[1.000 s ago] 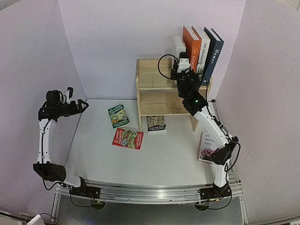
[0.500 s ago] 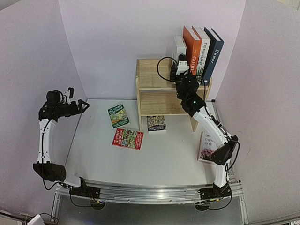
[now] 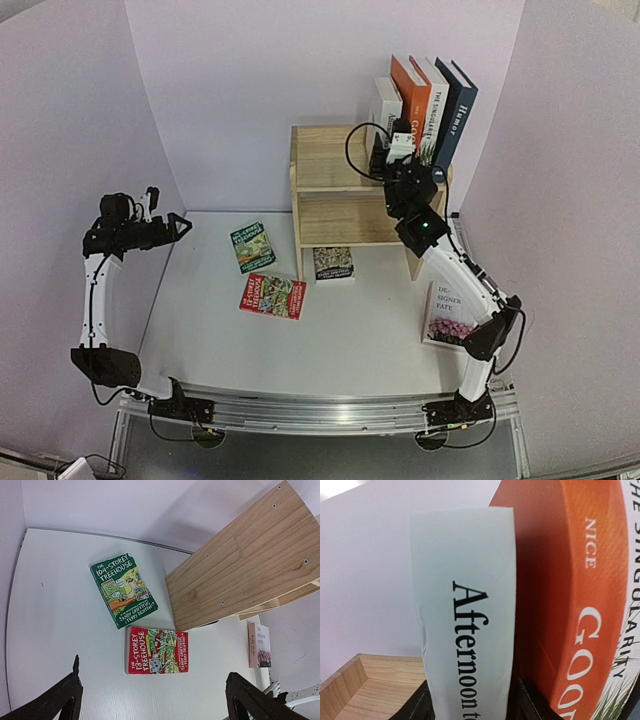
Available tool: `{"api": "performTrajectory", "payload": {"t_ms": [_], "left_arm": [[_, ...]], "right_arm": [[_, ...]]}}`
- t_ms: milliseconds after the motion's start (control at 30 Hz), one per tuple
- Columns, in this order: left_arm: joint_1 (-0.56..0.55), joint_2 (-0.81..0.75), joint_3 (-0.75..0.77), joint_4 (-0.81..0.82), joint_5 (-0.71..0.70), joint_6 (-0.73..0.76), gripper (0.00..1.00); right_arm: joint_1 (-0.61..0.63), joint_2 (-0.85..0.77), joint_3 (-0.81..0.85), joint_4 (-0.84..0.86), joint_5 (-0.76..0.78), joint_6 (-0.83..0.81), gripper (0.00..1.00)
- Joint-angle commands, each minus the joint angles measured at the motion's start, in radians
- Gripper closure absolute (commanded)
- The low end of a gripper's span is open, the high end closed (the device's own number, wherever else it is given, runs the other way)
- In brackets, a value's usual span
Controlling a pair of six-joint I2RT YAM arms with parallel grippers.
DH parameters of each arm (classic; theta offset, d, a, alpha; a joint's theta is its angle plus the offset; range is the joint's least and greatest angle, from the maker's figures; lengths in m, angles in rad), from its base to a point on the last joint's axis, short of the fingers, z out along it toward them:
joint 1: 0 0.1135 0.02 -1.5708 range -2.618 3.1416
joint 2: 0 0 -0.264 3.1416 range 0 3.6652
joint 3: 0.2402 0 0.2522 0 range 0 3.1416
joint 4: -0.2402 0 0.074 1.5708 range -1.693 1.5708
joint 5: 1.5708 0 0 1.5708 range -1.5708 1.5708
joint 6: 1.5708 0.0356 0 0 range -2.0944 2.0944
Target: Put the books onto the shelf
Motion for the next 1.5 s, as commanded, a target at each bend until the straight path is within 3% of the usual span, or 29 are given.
{"api": "performTrajectory", "payload": {"t_ms": [0,333,567,767,933,1167,1267,1467], "left_arm": [[0.003,-0.029,-0.006,0.027,0.027,0.004,0.0],[0.003,-0.027,-0.015,0.027,0.033,0.005,0.0],[0.003,-0.03,-0.017,0.025,0.036,0.009,0.0],[0.003,-0.045,-0.039,0.016,0.029,0.037,0.0],[0.003,-0.053,-0.038,0.012,0.051,0.056,0.0],[0.003,-0.048,-0.035,0.017,0.085,0.053,0.0],[0.003,-0.054,-0.035,0.021,0.091,0.047,0.0],[0.003,-0.076,-0.049,0.024,0.086,0.047,0.0]], "right_arm": [[0.019,-0.078,-0.039,0.079,0.016,0.002,0.48],[0.06,-0.141,-0.128,0.105,0.012,-0.005,0.47],[0.079,-0.239,-0.22,0.096,0.003,0.075,0.46],[0.083,-0.343,-0.258,-0.358,-0.076,0.157,0.46],[0.068,-0.444,-0.475,-0.626,-0.159,0.274,0.35],[-0.089,-0.593,-0.832,-0.71,-0.216,0.544,0.31],[-0.204,-0.614,-0.926,-0.754,-0.261,0.647,0.3],[-0.464,-0.587,-1.072,-0.835,-0.311,0.821,0.18]]}}
